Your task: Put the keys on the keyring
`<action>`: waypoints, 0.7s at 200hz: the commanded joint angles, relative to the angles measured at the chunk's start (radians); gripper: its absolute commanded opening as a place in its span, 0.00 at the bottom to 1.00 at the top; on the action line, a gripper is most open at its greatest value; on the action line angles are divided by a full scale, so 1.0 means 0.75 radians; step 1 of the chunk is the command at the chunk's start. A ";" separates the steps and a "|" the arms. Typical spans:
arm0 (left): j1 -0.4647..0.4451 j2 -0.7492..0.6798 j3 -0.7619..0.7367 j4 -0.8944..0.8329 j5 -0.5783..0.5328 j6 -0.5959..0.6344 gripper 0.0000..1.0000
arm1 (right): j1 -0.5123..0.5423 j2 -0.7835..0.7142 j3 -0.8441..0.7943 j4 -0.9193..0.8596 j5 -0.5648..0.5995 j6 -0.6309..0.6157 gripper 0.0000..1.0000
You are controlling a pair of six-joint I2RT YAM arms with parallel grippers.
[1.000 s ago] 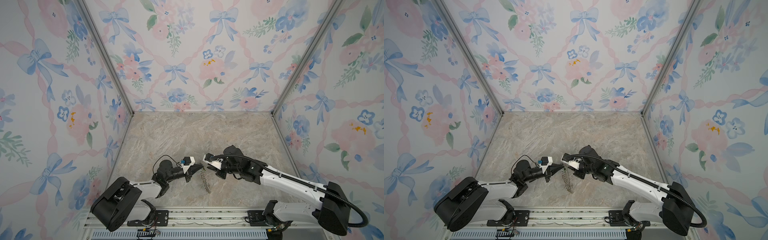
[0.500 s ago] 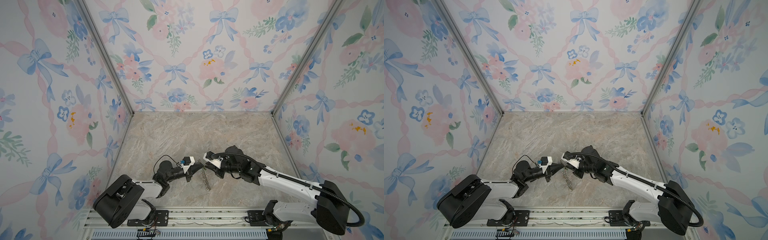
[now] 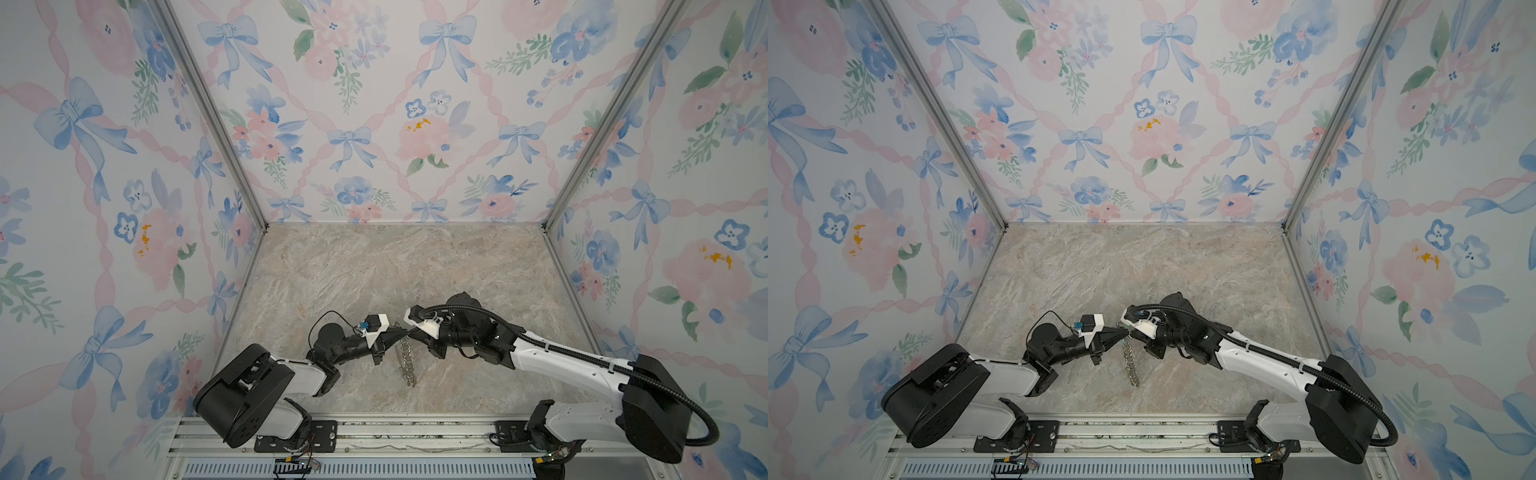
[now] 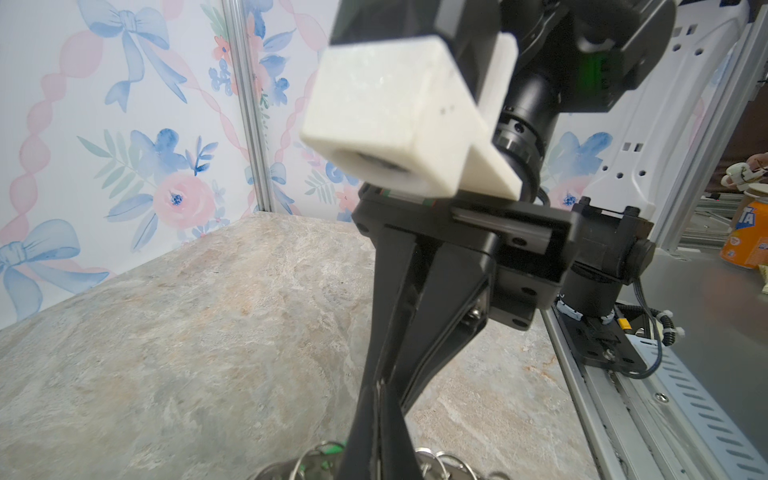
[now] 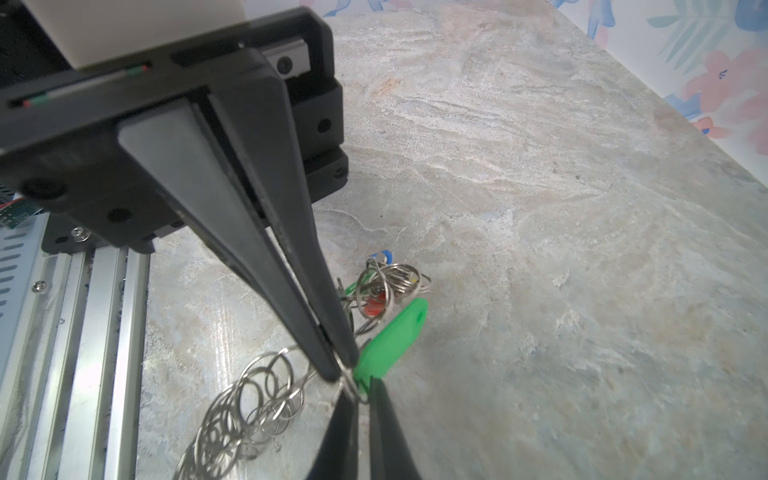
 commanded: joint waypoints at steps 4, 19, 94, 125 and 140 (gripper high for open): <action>-0.009 0.010 -0.009 0.083 -0.007 -0.005 0.00 | 0.041 -0.025 0.004 -0.013 -0.061 -0.056 0.12; -0.011 0.010 -0.009 0.082 -0.010 -0.002 0.00 | 0.068 -0.028 0.013 -0.050 -0.039 -0.097 0.13; -0.011 0.016 -0.009 0.083 0.009 -0.004 0.00 | -0.038 -0.151 -0.098 0.075 -0.051 -0.026 0.21; -0.011 0.021 -0.007 0.082 0.018 -0.007 0.00 | -0.056 -0.165 -0.150 0.144 -0.090 -0.016 0.19; -0.011 0.023 -0.002 0.085 0.038 -0.011 0.00 | -0.069 -0.158 -0.173 0.211 -0.111 0.002 0.19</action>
